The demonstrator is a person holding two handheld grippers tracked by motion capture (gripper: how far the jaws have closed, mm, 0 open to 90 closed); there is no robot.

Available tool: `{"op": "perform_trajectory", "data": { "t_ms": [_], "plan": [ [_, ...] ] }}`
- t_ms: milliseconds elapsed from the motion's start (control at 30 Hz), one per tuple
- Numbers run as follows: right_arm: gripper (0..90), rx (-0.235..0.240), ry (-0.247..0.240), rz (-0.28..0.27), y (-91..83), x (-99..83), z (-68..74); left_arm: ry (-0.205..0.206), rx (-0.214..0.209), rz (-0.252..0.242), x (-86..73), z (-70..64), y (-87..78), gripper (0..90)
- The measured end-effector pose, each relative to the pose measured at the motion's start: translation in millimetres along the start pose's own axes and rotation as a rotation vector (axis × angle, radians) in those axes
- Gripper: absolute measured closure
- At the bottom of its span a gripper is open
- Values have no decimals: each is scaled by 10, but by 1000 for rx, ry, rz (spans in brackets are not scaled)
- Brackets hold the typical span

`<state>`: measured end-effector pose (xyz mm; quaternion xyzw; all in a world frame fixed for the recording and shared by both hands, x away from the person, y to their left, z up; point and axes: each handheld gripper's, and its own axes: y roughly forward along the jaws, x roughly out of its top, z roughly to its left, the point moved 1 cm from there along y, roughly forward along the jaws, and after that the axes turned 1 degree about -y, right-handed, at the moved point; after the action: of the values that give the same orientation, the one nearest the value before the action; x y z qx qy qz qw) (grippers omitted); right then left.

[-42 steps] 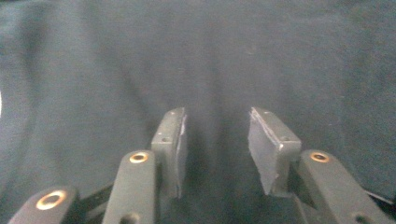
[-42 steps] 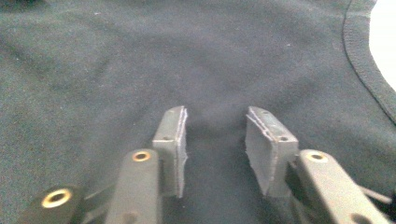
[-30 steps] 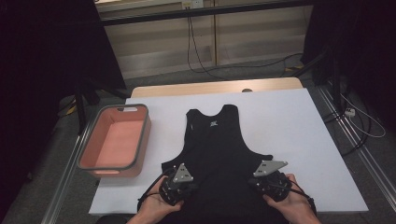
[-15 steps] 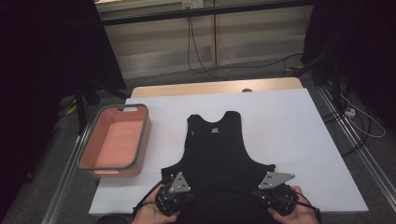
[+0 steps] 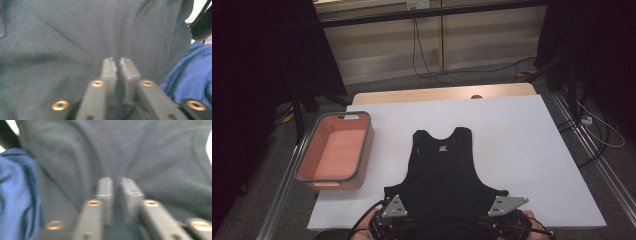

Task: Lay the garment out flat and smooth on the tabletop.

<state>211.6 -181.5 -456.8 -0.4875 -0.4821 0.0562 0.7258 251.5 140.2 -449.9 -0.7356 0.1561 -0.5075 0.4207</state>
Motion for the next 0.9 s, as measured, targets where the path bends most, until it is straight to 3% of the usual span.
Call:
{"op": "perform_trajectory", "data": {
  "t_ms": [133,267,367,433,533,767,900],
  "plan": [
    [600,-30,-2,-46,21,138,-115,-33,66,-27,114,149,25,546],
    [573,-42,-15,-83,87,379,-290,-42,115,-54,223,324,43,425],
    [575,-34,-17,-94,222,611,-423,-11,139,-64,295,437,62,424],
    [581,-37,-33,-93,347,781,-496,-45,135,-78,321,491,83,420],
    [594,-26,-29,-99,567,1023,-597,-31,162,-94,286,523,131,409],
    [626,-6,-31,-100,1063,1496,-755,-41,152,-86,255,556,180,383],
    [644,-20,-29,-88,1296,1708,-896,-41,141,-71,266,574,227,378]
  ]
}}
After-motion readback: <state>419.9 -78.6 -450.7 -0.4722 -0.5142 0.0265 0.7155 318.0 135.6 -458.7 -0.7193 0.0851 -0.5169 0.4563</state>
